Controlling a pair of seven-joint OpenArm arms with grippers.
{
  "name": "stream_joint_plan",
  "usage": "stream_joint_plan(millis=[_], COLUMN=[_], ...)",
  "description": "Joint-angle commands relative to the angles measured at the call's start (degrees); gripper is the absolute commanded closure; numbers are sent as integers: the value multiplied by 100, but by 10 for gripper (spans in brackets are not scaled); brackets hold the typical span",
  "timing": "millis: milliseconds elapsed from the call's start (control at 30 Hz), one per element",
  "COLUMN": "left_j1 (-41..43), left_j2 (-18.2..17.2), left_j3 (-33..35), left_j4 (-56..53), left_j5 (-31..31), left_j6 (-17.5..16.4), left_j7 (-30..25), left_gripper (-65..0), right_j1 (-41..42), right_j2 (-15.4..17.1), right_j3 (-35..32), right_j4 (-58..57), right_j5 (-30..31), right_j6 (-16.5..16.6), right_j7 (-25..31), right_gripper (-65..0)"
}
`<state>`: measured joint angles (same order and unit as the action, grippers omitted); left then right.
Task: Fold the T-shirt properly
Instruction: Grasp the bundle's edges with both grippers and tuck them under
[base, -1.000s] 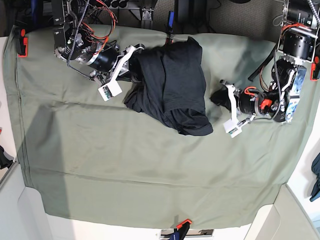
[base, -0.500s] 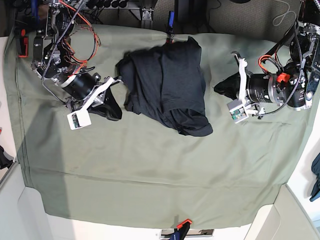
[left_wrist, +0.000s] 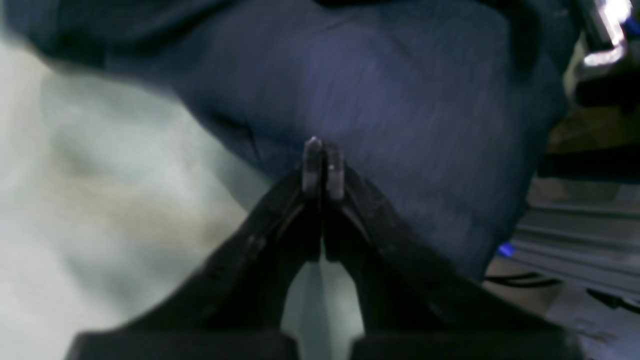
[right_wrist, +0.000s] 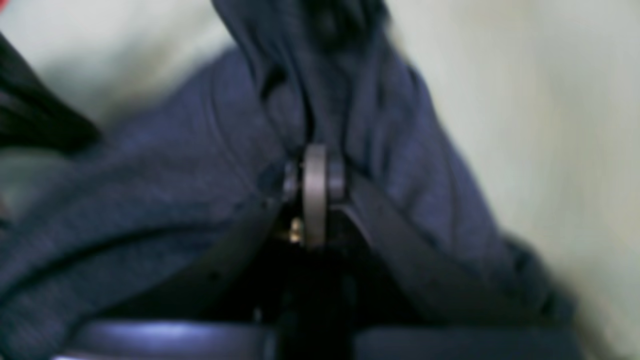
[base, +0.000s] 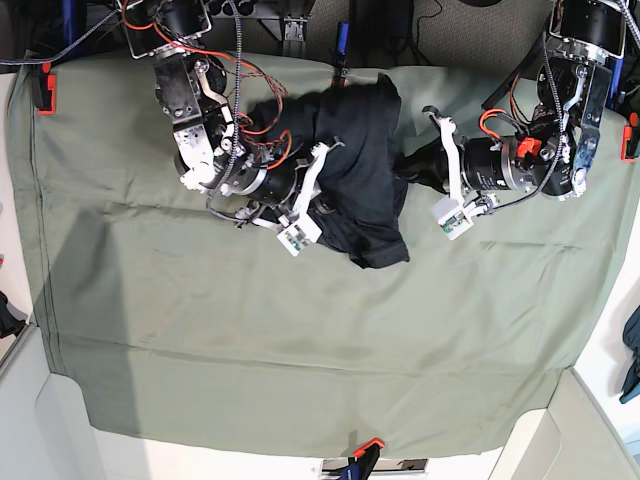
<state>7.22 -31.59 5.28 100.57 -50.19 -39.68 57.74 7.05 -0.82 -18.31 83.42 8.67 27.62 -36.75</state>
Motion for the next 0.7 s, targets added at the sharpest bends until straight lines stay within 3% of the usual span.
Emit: stream_joint_plan(millis=[0, 200, 400, 667], left_j1=[39, 385, 413, 474], left_j2=[-81, -72, -66, -81], left_j3=[-42, -42, -44, -529], left_j4=[66, 66, 66, 446], left_j5=[-101, -107, -66, 55], left_j6=[-32, -32, -32, -32], left_j7=[-83, -160, -184, -179], left_gripper=[0, 0, 0, 0], right_j1=[0, -498, -953, -1137], right_j2=[105, 560, 588, 588], right_j3=[7, 9, 9, 267], right_j4=[111, 479, 1207, 2441], right_j5=[83, 339, 551, 323], right_j6=[-50, -42, -50, -579], right_j7=[59, 103, 87, 13], right_gripper=[0, 0, 0, 0])
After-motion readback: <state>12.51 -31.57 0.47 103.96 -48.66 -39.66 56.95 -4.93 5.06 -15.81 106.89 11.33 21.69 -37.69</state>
